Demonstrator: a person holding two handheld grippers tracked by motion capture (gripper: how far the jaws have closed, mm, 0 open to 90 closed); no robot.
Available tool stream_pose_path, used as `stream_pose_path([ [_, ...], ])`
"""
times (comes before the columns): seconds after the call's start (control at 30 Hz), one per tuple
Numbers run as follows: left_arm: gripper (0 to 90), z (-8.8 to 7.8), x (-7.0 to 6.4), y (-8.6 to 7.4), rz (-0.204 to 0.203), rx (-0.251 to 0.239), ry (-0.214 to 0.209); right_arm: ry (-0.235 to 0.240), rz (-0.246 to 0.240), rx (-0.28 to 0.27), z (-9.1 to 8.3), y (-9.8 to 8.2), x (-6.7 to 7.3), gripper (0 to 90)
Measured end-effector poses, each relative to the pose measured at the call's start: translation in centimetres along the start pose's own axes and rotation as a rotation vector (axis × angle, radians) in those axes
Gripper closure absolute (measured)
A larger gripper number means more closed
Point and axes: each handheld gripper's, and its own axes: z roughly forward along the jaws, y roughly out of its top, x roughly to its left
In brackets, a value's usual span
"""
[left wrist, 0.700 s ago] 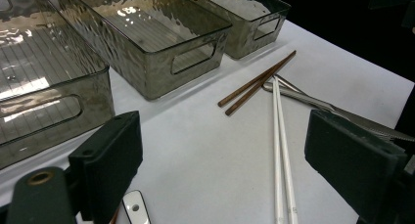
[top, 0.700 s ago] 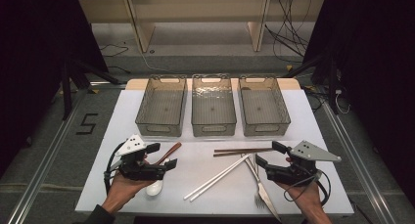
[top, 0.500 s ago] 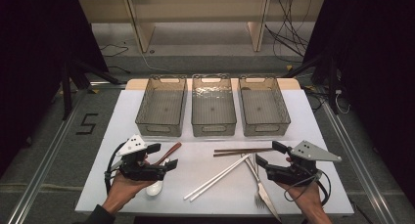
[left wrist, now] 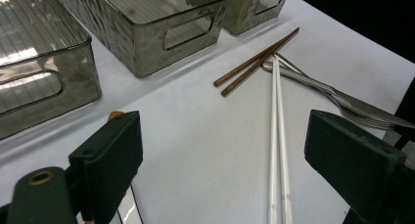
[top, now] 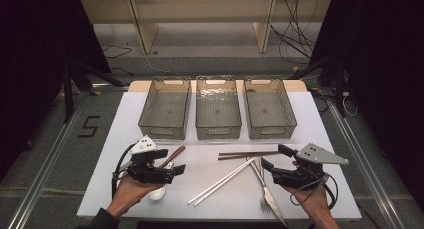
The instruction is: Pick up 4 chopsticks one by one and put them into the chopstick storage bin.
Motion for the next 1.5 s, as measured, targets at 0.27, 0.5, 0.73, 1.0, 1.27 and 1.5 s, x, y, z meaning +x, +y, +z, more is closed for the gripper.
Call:
stream_pose_path([
  [0.27,15.6,1.9,-1.5,0.7,0.071,0.098,-0.009,-0.001,0.002,0.009,0.1,0.0,0.0,26.2],
  [0.5,15.8,3.9,-2.4,1.1,0.120,0.161,-0.045,-0.001,-0.002,0.005,0.0,0.0,-0.1,26.1],
  [0.73,16.0,6.0,-3.4,1.1,0.175,0.239,-0.049,0.009,-0.007,0.010,0.0,0.1,0.0,25.7],
  [1.0,19.2,8.9,-4.2,1.0,0.209,0.374,-0.039,0.010,-0.002,0.021,0.0,0.1,-0.1,25.2],
  [1.27,24.1,11.1,-4.6,0.9,0.195,0.460,-0.040,0.011,-0.001,0.029,0.1,0.0,-0.1,25.1],
  [1.5,29.7,11.9,-4.9,0.6,0.208,0.523,-0.046,0.015,-0.002,0.027,0.1,0.0,-0.1,25.1],
])
